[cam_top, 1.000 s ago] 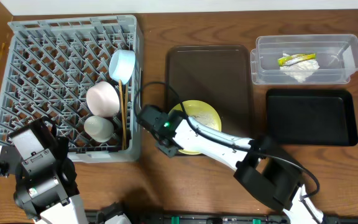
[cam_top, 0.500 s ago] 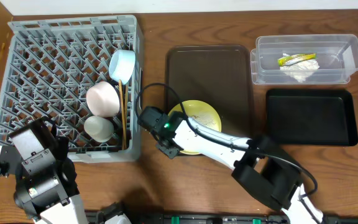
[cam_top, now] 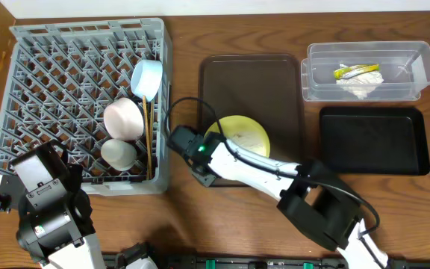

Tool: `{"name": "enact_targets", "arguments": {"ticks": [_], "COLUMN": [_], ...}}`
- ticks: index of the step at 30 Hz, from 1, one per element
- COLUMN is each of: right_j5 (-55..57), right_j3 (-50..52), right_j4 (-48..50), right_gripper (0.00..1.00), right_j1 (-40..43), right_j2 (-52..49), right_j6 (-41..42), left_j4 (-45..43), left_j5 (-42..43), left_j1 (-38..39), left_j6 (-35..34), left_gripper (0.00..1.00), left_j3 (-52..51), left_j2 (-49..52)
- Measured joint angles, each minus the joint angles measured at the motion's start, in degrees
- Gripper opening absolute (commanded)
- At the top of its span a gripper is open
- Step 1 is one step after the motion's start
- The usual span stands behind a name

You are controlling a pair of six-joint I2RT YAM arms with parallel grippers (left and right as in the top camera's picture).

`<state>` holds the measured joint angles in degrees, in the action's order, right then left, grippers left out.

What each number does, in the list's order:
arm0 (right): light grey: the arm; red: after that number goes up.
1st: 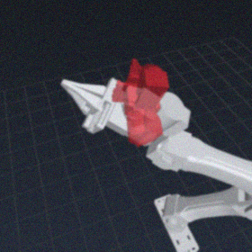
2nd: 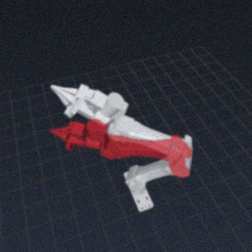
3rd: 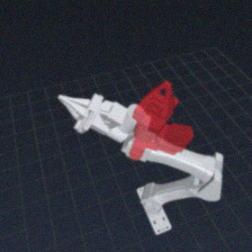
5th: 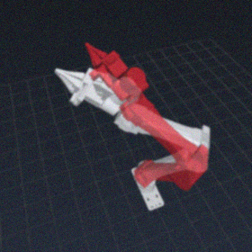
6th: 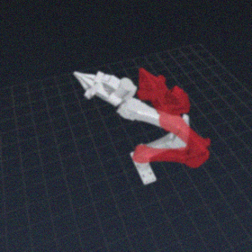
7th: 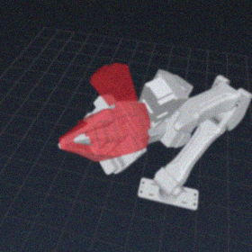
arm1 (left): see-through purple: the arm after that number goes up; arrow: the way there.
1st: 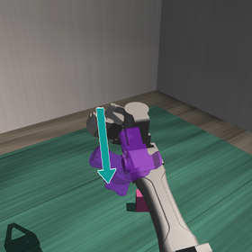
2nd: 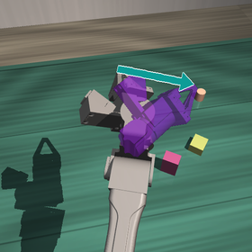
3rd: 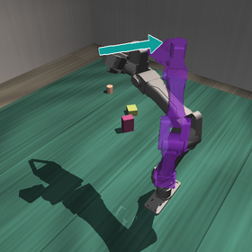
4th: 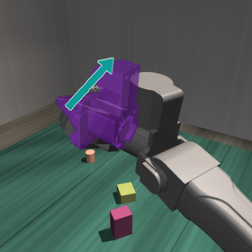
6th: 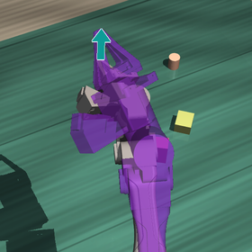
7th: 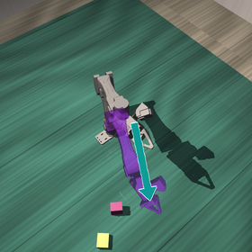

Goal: Sort waste into correct bins and load items into the dishwasher
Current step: 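Move the right gripper to the yellow plate rim and grasp it, then lift the yellow plate and carry it toward the black tray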

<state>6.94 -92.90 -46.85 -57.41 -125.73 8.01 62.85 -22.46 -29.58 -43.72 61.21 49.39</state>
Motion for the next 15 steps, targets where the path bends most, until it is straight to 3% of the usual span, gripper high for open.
{"name": "enact_targets", "arguments": {"ticks": [2, 15], "right_j5": [0.81, 3.82], "right_j3": [0.0, -0.04], "right_j4": [0.35, 2.43], "right_gripper": [0.02, 0.01], "right_j1": [1.09, 8.83], "right_j2": [0.0, 0.0], "right_j6": [0.13, 0.26], "left_j4": [0.0, 0.0], "left_j5": [0.0, 0.0], "left_j1": [0.0, 0.0], "left_j6": [0.0, 0.0], "left_gripper": [0.94, 0.94], "left_j3": [0.0, 0.0], "left_j2": [0.0, 0.0]}}
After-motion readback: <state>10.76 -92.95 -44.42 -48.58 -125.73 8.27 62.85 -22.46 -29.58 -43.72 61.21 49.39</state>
